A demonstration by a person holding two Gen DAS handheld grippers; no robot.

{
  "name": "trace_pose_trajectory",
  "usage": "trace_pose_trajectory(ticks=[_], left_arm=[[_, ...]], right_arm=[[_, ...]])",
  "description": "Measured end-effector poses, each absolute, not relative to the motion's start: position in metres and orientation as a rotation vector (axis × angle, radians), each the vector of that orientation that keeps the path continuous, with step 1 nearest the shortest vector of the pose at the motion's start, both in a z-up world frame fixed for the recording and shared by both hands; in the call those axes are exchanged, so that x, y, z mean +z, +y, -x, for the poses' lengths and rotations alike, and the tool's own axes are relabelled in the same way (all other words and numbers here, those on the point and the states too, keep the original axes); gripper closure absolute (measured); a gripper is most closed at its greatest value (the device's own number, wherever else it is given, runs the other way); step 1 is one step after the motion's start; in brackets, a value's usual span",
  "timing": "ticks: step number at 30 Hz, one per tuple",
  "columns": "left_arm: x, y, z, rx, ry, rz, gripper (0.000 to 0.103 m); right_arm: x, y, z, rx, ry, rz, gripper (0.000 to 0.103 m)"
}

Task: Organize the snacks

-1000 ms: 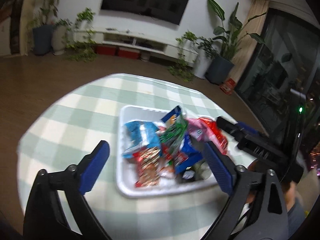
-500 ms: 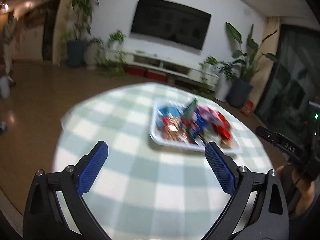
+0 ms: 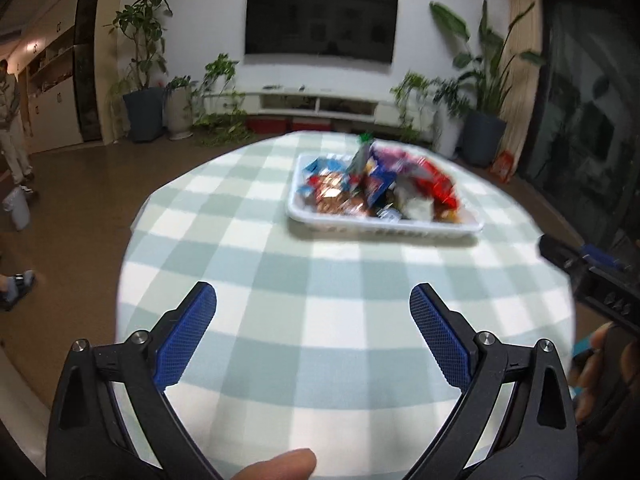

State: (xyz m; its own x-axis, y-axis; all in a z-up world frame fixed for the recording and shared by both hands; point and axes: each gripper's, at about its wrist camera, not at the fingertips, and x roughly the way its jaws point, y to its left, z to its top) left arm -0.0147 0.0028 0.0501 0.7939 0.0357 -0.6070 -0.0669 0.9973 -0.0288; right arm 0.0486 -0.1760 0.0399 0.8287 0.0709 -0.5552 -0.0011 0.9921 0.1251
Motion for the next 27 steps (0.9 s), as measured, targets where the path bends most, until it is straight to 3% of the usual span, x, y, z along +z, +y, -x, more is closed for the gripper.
trace_pose_trajectory(ticks=[9,27], left_arm=[[0.030,0.015,-0.003,0.115,0.791,0.080,0.005],[0.025,0.008,-0.009,0.082,0.809,0.073,0.005]], right_arm=[[0.028,-0.169,-0.050,0.001,0.637,-0.076,0.000],[0.019,-0.157,-0.052,-0.002,0.677,-0.029,0.000]])
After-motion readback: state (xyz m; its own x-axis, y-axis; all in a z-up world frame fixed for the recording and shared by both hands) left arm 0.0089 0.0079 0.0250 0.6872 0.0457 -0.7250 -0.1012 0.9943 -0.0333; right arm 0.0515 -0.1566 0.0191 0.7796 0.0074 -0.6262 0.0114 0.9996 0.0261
